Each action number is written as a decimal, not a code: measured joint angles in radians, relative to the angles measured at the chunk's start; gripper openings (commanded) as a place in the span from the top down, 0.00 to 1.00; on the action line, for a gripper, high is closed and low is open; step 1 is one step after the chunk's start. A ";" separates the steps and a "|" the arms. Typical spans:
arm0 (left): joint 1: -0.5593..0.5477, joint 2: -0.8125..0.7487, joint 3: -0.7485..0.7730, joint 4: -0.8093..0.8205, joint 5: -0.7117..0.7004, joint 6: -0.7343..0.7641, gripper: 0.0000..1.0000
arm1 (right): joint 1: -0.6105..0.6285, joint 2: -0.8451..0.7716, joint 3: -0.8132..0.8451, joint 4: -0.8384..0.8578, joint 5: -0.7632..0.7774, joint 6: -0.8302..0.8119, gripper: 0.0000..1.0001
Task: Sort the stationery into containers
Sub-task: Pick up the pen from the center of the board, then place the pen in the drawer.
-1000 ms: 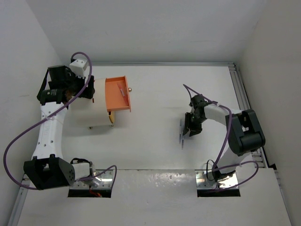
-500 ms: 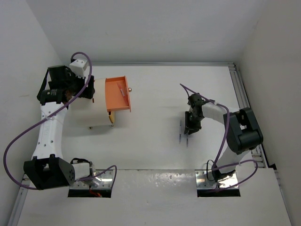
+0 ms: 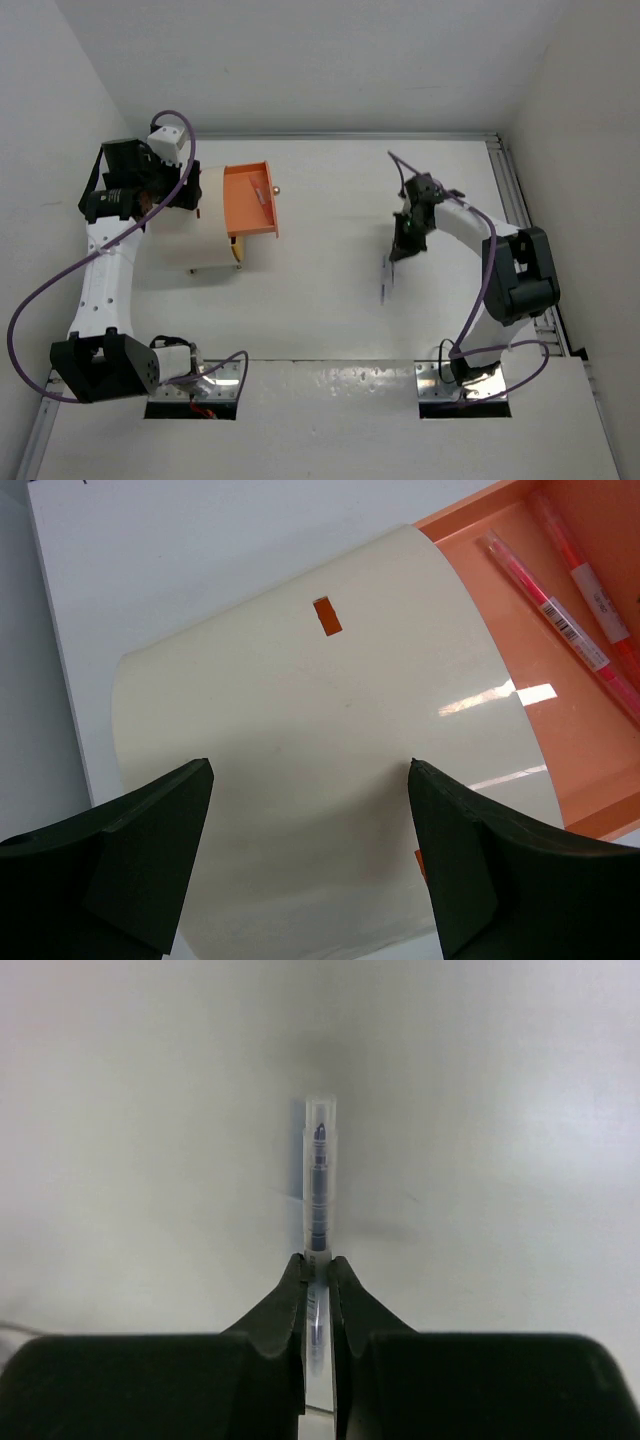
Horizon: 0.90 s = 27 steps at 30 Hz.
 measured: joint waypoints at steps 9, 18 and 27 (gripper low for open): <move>0.000 0.002 0.000 0.001 0.008 -0.004 0.15 | 0.130 0.010 0.678 0.166 -0.167 0.066 1.00; 0.000 0.000 -0.013 0.027 0.020 -0.015 0.15 | 0.381 0.188 1.060 0.391 -0.147 0.069 1.00; 0.000 -0.010 -0.021 0.029 0.019 -0.019 0.15 | 0.505 0.365 1.045 0.408 -0.067 0.003 1.00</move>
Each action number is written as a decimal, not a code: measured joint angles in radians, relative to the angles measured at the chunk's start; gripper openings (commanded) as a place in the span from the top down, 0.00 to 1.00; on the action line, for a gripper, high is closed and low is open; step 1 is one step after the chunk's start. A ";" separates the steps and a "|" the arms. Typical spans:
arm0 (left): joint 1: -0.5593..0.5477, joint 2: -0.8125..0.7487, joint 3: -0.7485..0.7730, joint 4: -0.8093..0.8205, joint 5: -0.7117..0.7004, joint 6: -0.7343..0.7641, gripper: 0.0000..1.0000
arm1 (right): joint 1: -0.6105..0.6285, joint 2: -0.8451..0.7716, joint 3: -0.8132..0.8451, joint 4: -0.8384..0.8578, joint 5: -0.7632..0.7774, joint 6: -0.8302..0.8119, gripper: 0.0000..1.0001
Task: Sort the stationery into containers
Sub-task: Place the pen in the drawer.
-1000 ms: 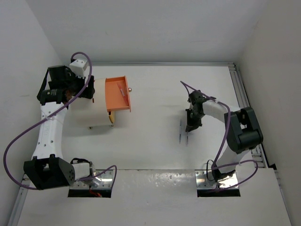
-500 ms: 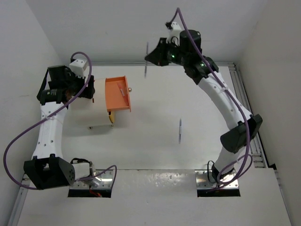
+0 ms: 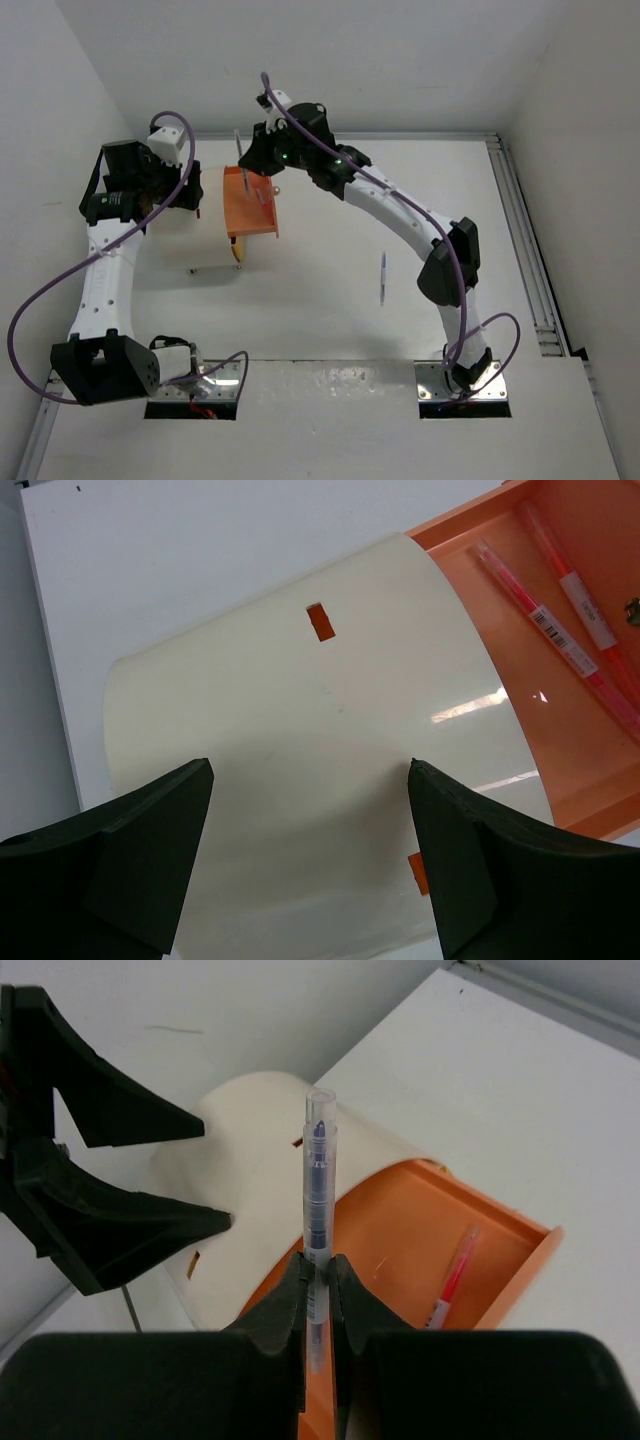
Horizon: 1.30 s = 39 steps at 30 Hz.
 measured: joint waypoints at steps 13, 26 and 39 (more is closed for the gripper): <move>0.000 -0.003 -0.005 0.003 0.000 0.000 0.15 | 0.021 0.034 -0.047 -0.049 0.021 0.010 1.00; 0.000 -0.003 -0.005 0.001 0.000 0.000 0.15 | 0.038 0.055 -0.035 -0.112 -0.028 0.103 0.54; 0.000 -0.004 -0.005 0.001 0.000 0.000 0.14 | -0.155 -0.410 -0.391 -0.091 0.085 0.102 0.65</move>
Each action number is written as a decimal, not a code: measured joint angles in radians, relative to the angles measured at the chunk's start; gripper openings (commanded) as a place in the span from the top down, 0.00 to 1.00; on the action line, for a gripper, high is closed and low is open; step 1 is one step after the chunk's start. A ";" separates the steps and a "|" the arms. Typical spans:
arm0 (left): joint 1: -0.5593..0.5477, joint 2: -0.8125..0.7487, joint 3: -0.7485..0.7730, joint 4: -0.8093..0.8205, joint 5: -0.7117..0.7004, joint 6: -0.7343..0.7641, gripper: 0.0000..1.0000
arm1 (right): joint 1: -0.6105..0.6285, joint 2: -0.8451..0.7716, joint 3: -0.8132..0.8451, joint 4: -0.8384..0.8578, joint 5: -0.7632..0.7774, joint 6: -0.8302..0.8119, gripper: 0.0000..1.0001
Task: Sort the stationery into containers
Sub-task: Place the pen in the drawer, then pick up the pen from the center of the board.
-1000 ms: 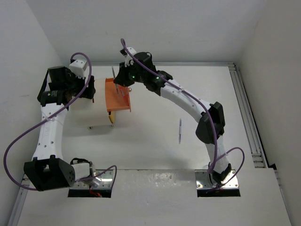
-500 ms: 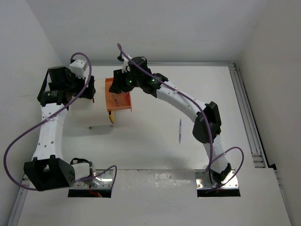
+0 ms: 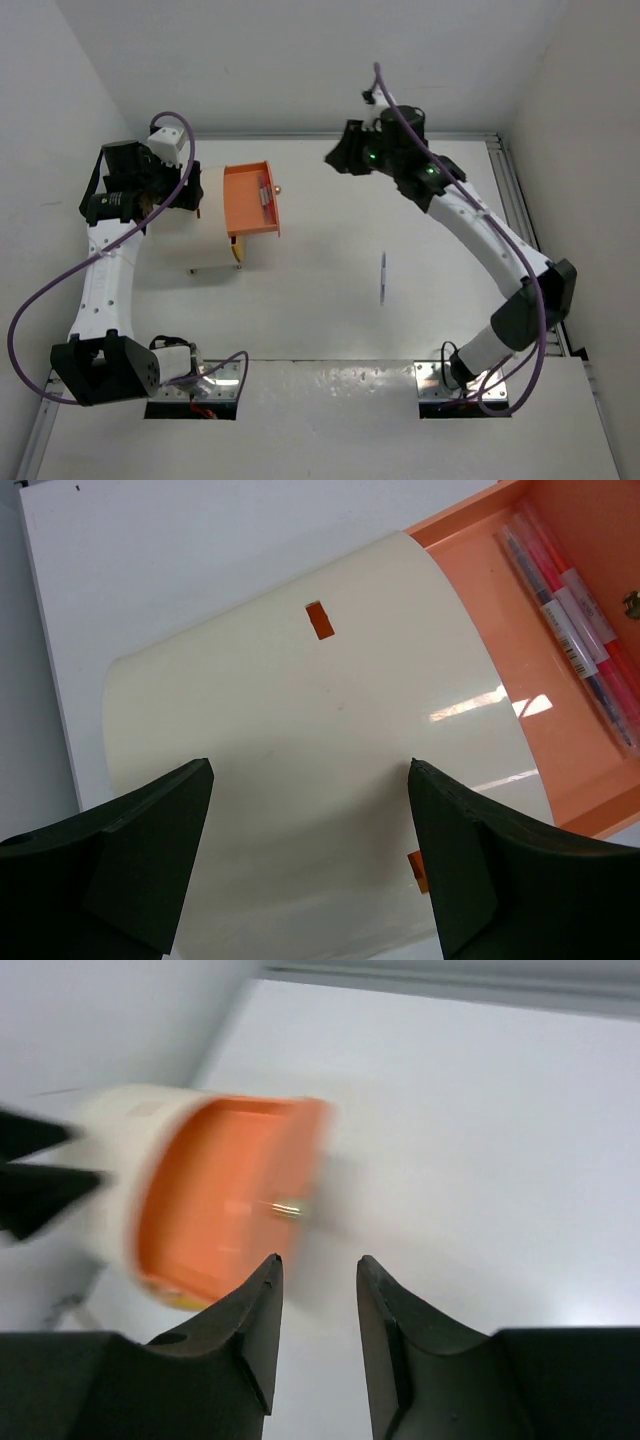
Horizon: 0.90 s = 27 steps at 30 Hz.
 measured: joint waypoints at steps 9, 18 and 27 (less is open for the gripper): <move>0.000 0.000 0.000 0.000 0.002 0.000 0.14 | -0.195 -0.099 -0.629 -0.112 0.116 -0.035 0.50; 0.000 0.000 0.000 -0.001 0.002 0.000 0.15 | -0.235 -0.070 -0.763 -0.172 0.122 -0.056 0.53; 0.000 0.000 0.000 -0.001 0.000 0.000 0.15 | -0.248 0.043 -0.780 -0.145 0.115 -0.060 0.62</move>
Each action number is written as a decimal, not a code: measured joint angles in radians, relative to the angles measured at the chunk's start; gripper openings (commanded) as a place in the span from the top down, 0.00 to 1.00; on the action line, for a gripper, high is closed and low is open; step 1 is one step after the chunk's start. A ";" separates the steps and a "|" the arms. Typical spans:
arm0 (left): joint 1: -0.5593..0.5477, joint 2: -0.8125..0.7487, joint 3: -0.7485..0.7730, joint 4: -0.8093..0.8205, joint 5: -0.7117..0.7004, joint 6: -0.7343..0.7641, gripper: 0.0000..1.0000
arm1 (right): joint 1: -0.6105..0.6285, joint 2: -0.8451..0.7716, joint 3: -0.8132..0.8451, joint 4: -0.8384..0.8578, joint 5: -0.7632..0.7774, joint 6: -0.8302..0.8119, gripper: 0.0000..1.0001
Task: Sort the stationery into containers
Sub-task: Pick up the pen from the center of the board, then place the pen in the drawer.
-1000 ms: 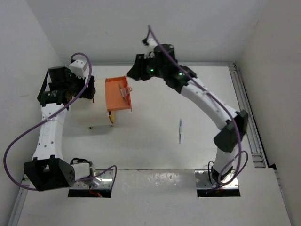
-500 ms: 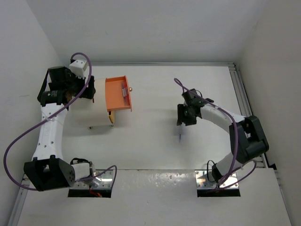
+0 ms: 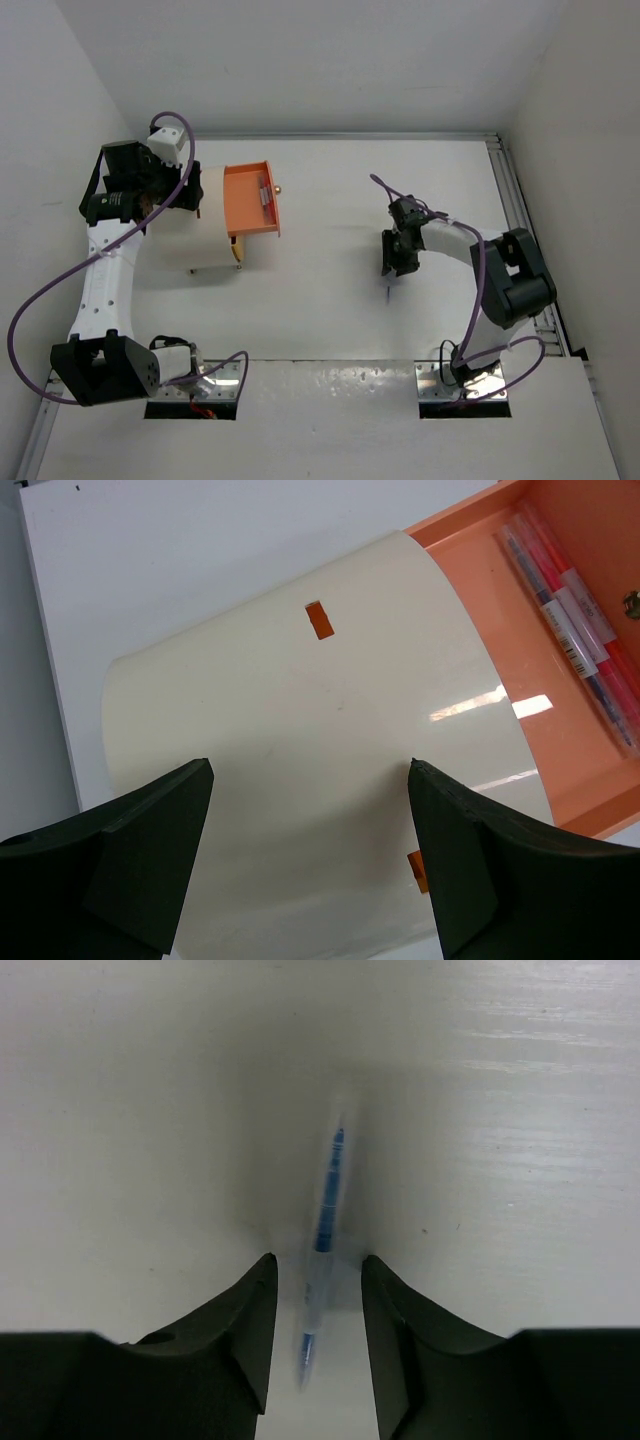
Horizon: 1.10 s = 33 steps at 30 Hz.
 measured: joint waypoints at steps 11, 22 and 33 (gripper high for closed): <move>0.000 0.010 0.010 -0.007 0.002 0.000 0.15 | 0.002 0.014 0.082 -0.045 -0.053 -0.042 1.00; 0.000 0.016 0.016 -0.008 0.013 0.000 0.15 | 0.183 0.007 0.761 0.103 -0.130 -0.128 1.00; 0.000 0.023 0.016 -0.004 0.035 -0.026 0.15 | 0.360 0.167 1.103 0.310 -0.129 -0.061 1.00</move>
